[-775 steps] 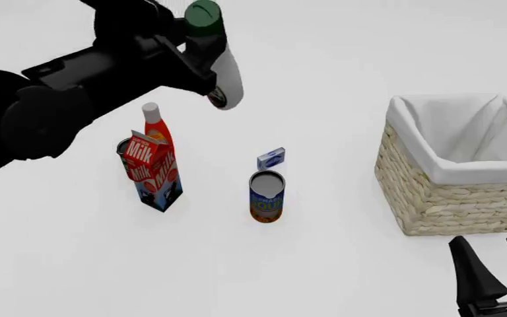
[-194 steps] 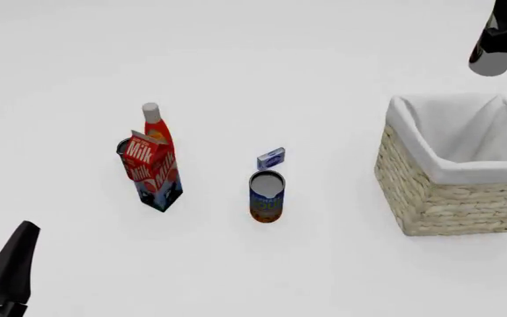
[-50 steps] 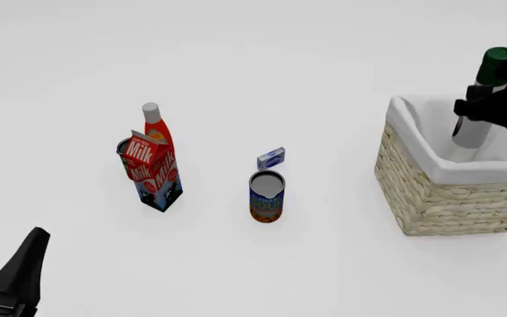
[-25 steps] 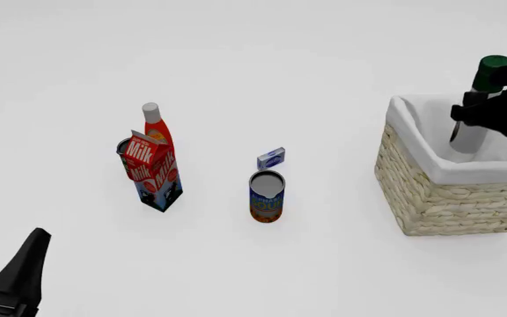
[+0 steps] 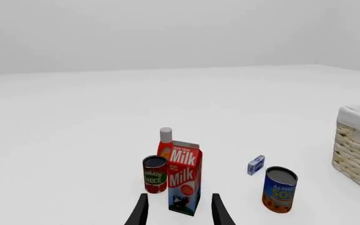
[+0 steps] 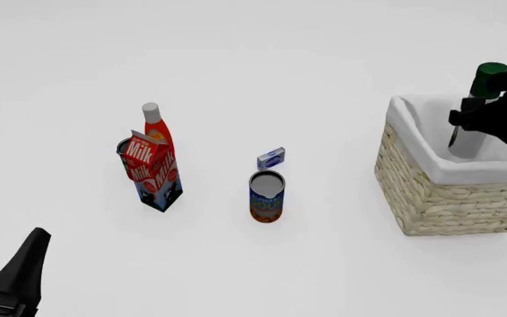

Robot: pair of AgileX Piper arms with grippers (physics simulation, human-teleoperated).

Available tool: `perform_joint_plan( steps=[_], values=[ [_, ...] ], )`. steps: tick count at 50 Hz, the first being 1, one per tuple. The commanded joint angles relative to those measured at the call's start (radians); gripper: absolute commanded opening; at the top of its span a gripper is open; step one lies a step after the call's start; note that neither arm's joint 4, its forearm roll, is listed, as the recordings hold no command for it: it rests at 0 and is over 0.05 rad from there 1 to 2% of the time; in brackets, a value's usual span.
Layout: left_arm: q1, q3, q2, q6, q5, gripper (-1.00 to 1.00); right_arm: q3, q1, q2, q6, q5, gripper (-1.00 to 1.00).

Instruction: Pick the salad dressing and place it in the basket.

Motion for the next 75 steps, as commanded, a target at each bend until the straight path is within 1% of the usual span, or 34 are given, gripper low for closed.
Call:
perform_joint_plan(
  steps=[1, 12, 26, 28, 29, 58, 67, 71, 75],
  values=[
    [0.0, -0.003, 0.0, 0.0, 0.003, 1.0, -0.004, 0.0, 0.005, 0.016, -0.009, -1.0],
    [0.002, -0.001, 0.0, 0.0, 0.001, 1.0, -0.004, 0.0, 0.026, 0.024, -0.024, -1.0],
    [0.003, 0.01, 0.0, -0.005, -0.006, 1.0, -0.004, -0.005, 0.026, 0.02, -0.028, -1.0],
    [0.003, 0.011, 0.0, -0.004, -0.007, 1.0, -0.001, 0.001, 0.024, 0.01, -0.031, -1.0],
    [0.003, 0.011, 0.0, -0.006, -0.007, 1.0, -0.003, -0.009, 0.024, 0.013, -0.032, 1.0],
    [0.003, 0.014, 0.0, -0.009, -0.012, 1.0, -0.007, -0.001, -0.007, 0.003, -0.023, 1.0],
    [0.001, 0.016, 0.0, -0.01, -0.013, 1.0, -0.003, 0.022, -0.088, 0.01, 0.016, 1.0],
    [0.003, 0.019, 0.0, -0.01, -0.015, 1.0, 0.015, 0.035, -0.154, 0.021, 0.032, 1.0],
    [0.001, 0.019, 0.0, -0.006, -0.013, 1.0, 0.042, 0.055, -0.223, 0.017, 0.049, 1.0]
  ],
)
